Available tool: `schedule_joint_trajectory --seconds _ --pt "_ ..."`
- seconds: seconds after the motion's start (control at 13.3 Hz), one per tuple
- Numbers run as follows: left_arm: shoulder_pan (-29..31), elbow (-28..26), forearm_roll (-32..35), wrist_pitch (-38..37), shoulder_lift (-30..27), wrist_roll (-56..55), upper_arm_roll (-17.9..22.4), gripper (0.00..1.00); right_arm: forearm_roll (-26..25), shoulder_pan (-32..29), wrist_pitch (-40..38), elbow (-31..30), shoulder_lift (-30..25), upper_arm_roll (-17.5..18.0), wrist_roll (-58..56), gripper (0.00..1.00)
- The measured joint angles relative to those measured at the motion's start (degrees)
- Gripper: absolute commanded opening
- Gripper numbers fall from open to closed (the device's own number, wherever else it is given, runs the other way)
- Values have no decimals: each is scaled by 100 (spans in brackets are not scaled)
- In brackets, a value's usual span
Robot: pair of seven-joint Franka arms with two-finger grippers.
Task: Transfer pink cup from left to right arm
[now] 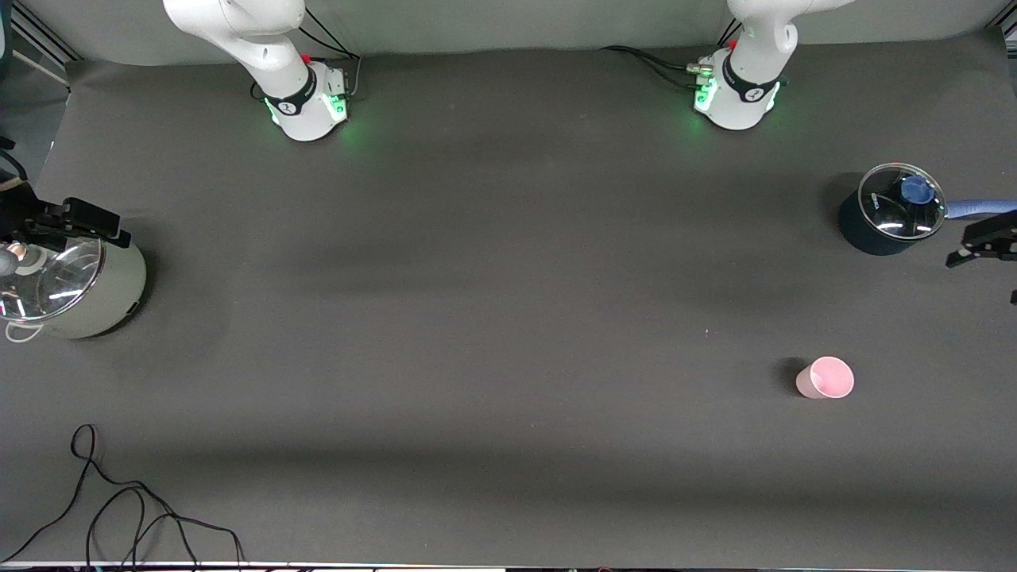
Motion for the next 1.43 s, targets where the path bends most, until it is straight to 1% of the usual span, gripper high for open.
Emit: schedule_joint_trajectory --seconds 0.15,0.3,0.75,1.28,1.43 --pt "373 1 -487 181 328 1075 3 100 0 0 0 0 0 0 -3 100" --pt "740 0 -1110 452 738 2266 5 100 0 -1 0 0 0 -1 -5 100" --pt "1502 37 -2802 677 2171 5111 2 100 0 -1 -1 0 1 -1 -8 100" --pt "1920 52 -4092 768 3431 7707 -12 100 0 -2 -1 0 2 -1 -10 100" --pt "1934 112 -4244 768 3773 8041 -106 100 0 -2 -2 1 4 -1 -11 100"
